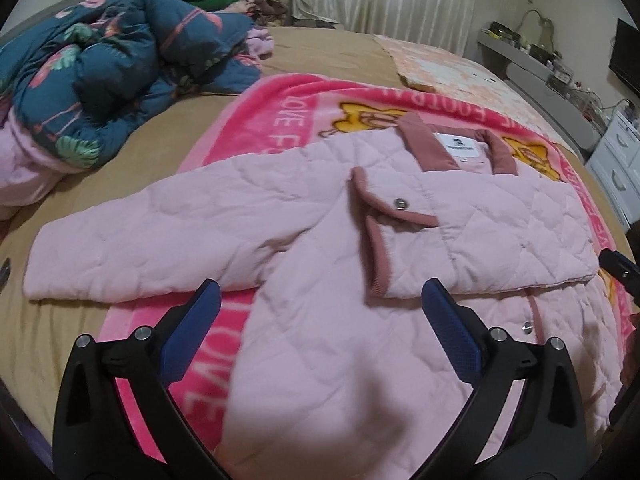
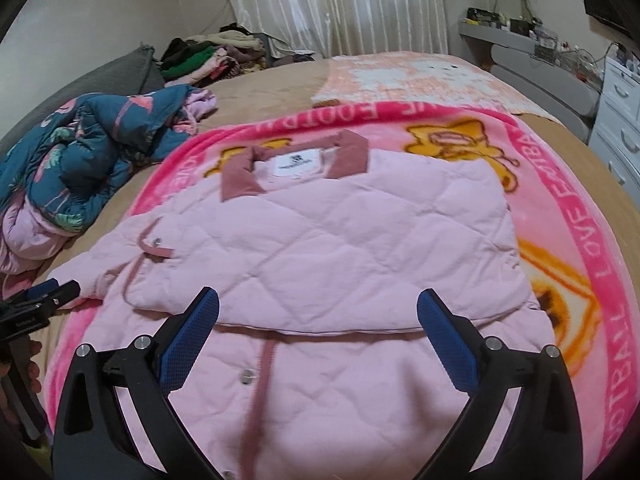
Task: Fold large clothes
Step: 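Move the left tool to the other sleeve lying on the bed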
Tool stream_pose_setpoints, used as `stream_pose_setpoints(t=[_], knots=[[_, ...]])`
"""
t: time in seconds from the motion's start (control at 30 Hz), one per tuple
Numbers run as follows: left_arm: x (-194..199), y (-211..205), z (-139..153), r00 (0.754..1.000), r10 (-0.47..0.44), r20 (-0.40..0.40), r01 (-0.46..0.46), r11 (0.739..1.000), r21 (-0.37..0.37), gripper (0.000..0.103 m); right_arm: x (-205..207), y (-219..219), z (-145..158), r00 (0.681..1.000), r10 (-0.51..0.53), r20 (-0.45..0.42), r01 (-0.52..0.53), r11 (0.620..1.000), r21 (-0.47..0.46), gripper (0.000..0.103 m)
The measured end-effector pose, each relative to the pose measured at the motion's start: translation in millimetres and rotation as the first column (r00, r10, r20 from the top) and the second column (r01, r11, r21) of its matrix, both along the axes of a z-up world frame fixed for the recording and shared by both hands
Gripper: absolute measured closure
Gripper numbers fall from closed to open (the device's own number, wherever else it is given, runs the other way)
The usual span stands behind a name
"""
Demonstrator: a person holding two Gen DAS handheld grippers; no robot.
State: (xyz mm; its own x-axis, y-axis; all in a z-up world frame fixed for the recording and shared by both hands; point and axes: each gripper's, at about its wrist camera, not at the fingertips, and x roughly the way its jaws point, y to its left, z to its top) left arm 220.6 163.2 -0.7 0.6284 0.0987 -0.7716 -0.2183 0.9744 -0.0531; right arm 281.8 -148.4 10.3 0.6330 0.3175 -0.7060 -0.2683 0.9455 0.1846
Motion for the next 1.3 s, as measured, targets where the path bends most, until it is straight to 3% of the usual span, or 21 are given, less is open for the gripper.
stream_pose_setpoints(t=[0.77, 1.03, 1.3], knots=[[-42.0, 111.4, -12.4, 0.975, 0.219, 0.022, -0.219, 0.976, -0.014, 0.009, -21.7, 138.5, 38.2, 0.979, 0.178, 0.097, -0.176, 0.984, -0.028, 0.004], [-53.9, 151.4, -14.5, 0.949, 0.314, 0.029, -0.314, 0.949, -0.018, 0.009, -27.3, 186.8, 38.2, 0.966, 0.24, 0.1, -0.239, 0.971, -0.019, 0.004], [-65.3, 198.5, -27.1, 0.905, 0.426, -0.002, -0.426, 0.904, -0.021, 0.009, -33.3, 239.3, 36.1, 0.943, 0.318, 0.101, -0.316, 0.948, -0.034, 0.004]])
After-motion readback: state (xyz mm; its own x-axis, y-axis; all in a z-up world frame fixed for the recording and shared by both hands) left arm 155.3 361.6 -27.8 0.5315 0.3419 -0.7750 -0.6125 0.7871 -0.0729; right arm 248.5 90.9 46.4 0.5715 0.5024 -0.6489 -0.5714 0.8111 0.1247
